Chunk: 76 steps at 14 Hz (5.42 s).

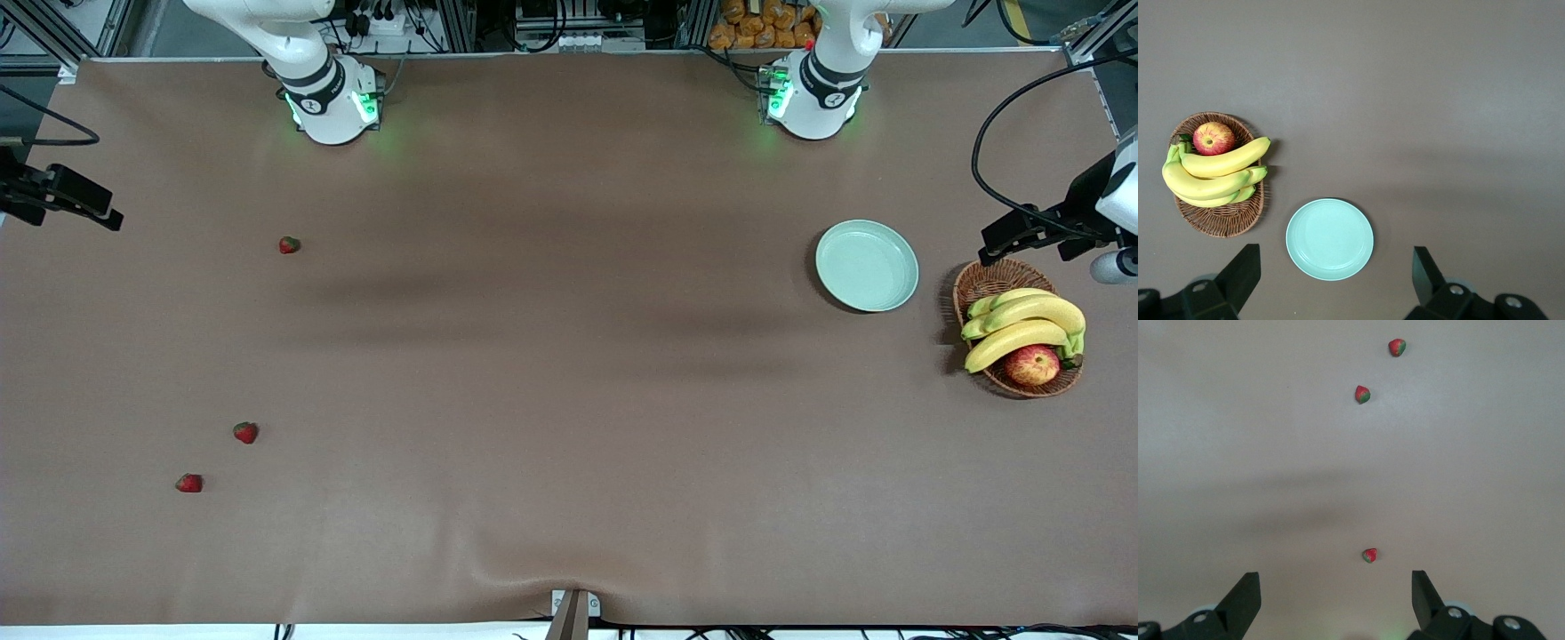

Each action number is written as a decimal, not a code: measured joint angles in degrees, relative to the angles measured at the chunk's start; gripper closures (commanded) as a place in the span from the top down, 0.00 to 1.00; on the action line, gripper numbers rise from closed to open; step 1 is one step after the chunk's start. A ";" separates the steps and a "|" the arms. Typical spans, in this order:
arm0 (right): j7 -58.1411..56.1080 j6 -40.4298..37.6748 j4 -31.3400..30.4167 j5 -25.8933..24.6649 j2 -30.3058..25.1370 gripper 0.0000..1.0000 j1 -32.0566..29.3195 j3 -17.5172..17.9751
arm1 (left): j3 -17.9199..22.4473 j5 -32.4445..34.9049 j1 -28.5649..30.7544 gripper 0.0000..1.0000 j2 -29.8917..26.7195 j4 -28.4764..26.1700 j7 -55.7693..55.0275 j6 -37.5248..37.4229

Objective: Collect all strawberries into plate
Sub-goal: 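Move the right gripper over the first red strawberry, then lower the right gripper and close it on the strawberry, then lift the strawberry and carry it toward the table middle with the right gripper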

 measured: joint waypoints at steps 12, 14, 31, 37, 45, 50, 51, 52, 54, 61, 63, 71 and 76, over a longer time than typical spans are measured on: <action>0.00 -2.43 -0.81 0.01 18.09 1.00 6.06 0.29 | -0.16 0.00 -0.03 1.00 0.31 -0.02 0.00 0.00; -0.03 -3.72 -2.81 0.00 20.22 1.00 4.69 -0.19 | -0.17 0.00 -0.03 1.00 0.33 -0.03 0.00 0.00; -0.58 26.41 -41.58 -0.87 21.20 1.00 -2.73 -0.50 | -0.13 0.00 0.28 1.00 0.82 -0.03 0.00 0.00; -0.60 30.65 -43.46 -1.94 22.63 1.00 -4.19 -0.57 | -0.13 0.00 0.33 1.00 1.21 -0.06 0.00 -0.01; -1.83 31.75 -43.47 -2.07 24.03 1.00 -5.50 -0.63 | -0.13 0.00 0.33 1.00 1.26 -0.06 0.00 -0.01; -2.41 30.75 -43.47 -2.09 24.02 0.11 -6.21 -0.61 | -0.13 0.00 0.59 1.00 1.26 -0.06 0.19 -0.01; -2.54 30.27 -43.47 -2.09 24.03 0.02 -6.21 -0.60 | -0.13 0.00 0.61 1.00 1.26 -0.06 0.20 -0.01; -2.61 29.92 -43.47 -2.09 24.02 0.00 -6.21 -0.58 | -0.13 0.00 0.63 1.00 1.28 -0.07 0.20 -0.01; -2.65 29.34 -43.47 -2.09 24.02 0.00 -6.21 -0.52 | -0.13 0.00 0.69 1.00 1.39 -0.07 0.20 -0.01; -2.74 29.49 -42.75 -2.09 22.95 0.00 -6.19 -0.13 | -0.13 0.00 0.71 1.00 1.65 -0.08 0.21 -0.01; -2.91 29.53 -41.90 -2.09 20.72 0.00 -5.55 0.36 | -0.13 0.00 0.73 1.00 1.65 -0.07 0.21 -0.01; -2.43 29.52 -27.15 -2.02 14.80 0.00 8.98 1.49 | -0.17 0.00 0.79 1.00 1.81 -0.08 0.21 -0.01; 1.72 29.96 -14.91 5.12 20.58 0.00 18.52 1.63 | -0.22 -0.01 0.75 1.00 1.83 -0.07 0.21 -0.01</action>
